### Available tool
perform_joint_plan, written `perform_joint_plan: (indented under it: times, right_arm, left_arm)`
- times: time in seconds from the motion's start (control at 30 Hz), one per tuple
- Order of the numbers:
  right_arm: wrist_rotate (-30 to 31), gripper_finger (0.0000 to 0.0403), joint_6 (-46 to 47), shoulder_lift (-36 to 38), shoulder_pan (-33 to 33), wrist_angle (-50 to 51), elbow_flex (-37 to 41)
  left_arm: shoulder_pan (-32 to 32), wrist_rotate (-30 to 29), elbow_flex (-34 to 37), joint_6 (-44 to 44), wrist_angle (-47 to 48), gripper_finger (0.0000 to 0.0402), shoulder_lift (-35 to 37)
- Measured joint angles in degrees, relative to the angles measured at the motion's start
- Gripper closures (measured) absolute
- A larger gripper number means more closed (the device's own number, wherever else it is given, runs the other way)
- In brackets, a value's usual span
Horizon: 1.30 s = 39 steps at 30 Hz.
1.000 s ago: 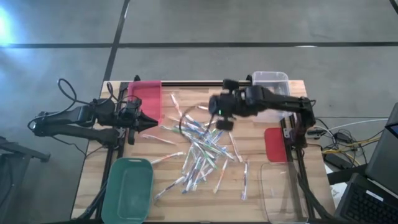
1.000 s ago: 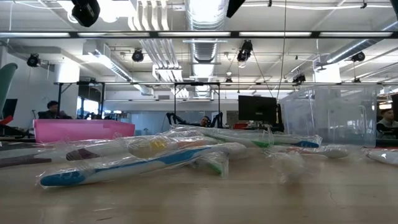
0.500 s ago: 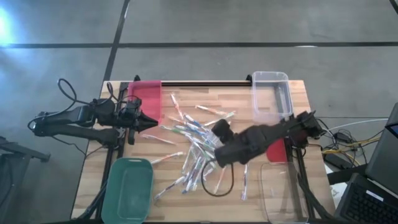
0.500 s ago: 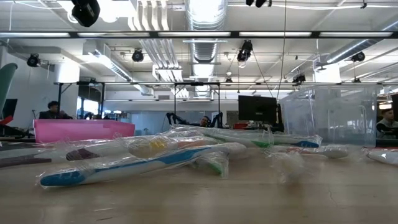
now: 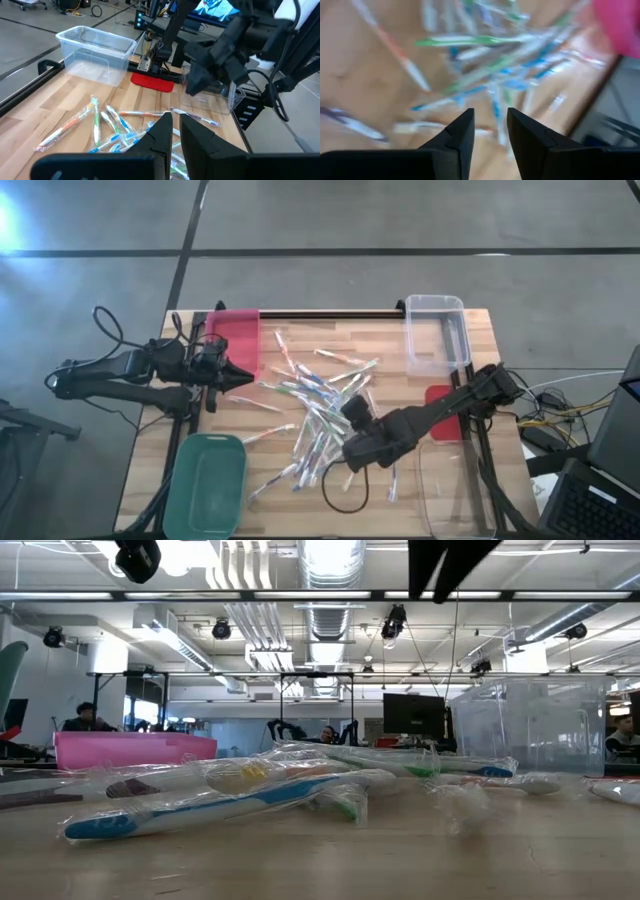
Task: Pick & Place Toothbrushes
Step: Put the blue toothbrush into the top transparent bin
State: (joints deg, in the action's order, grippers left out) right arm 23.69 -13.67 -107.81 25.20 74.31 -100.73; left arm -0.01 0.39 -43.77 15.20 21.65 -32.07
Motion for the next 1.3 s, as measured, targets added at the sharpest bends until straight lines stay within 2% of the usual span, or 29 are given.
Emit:
perform_joint_plan:
  times: [0.23, 0.5, 1.07, 1.3]
  right_arm:
    - [-4.3, 0.0270, 0.2, 0.0, -0.1, -7.0, 6.6]
    - [-9.7, 0.0262, 1.9, 0.0, 0.1, -19.7, 12.9]
    - [-13.5, 0.0299, 4.7, -0.3, 0.4, -30.8, 21.8]
    - [-13.4, 0.0308, 6.1, -0.3, 0.4, -31.1, 24.3]
  left_arm:
    - [0.0, 0.0, 0.0, 0.0, 0.0, 0.0362, 0.0]
    - [0.0, 0.0, 0.0, 0.0, 0.0, 0.0362, 0.0]
    - [0.0, 0.0, 0.0, 0.0, 0.0, 0.0362, 0.0]
    - [0.0, 0.0, 0.0, 0.0, 0.0, 0.0362, 0.0]
